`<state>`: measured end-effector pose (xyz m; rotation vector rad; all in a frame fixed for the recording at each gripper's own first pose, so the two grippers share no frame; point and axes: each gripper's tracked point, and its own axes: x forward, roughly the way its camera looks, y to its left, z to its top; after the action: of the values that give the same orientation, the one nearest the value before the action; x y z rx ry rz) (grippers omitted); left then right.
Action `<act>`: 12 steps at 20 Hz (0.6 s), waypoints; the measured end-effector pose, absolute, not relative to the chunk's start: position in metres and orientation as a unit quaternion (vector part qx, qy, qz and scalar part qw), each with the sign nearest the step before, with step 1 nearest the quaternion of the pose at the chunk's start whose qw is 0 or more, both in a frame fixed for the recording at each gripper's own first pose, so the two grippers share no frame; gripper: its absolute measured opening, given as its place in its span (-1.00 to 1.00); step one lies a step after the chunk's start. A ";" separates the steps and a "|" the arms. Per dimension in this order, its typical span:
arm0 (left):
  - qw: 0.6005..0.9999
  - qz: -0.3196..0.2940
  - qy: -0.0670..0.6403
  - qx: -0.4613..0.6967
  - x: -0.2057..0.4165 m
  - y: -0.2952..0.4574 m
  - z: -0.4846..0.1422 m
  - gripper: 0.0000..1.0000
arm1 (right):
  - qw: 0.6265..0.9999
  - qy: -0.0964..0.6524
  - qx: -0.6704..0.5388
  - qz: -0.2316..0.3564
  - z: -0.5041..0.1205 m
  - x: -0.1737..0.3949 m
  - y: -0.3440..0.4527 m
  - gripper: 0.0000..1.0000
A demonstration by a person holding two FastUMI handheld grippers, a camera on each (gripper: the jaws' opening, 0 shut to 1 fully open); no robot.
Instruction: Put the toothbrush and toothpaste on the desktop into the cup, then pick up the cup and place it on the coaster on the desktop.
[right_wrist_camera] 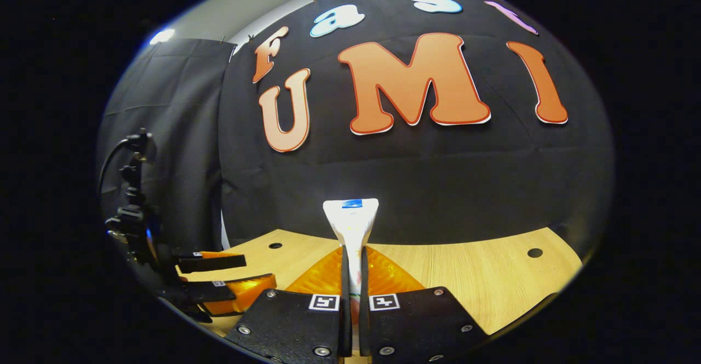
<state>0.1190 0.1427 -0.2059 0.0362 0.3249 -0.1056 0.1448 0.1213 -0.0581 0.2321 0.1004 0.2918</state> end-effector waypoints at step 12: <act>0.991 -0.034 0.127 0.004 0.079 0.157 -0.178 0.92 | 0.970 -0.021 0.136 0.198 -0.032 0.196 0.184 -0.88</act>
<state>0.0791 0.1572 -0.1784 0.0081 0.2541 -0.0686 0.1964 0.1840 -0.0323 0.2741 -0.0430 0.4007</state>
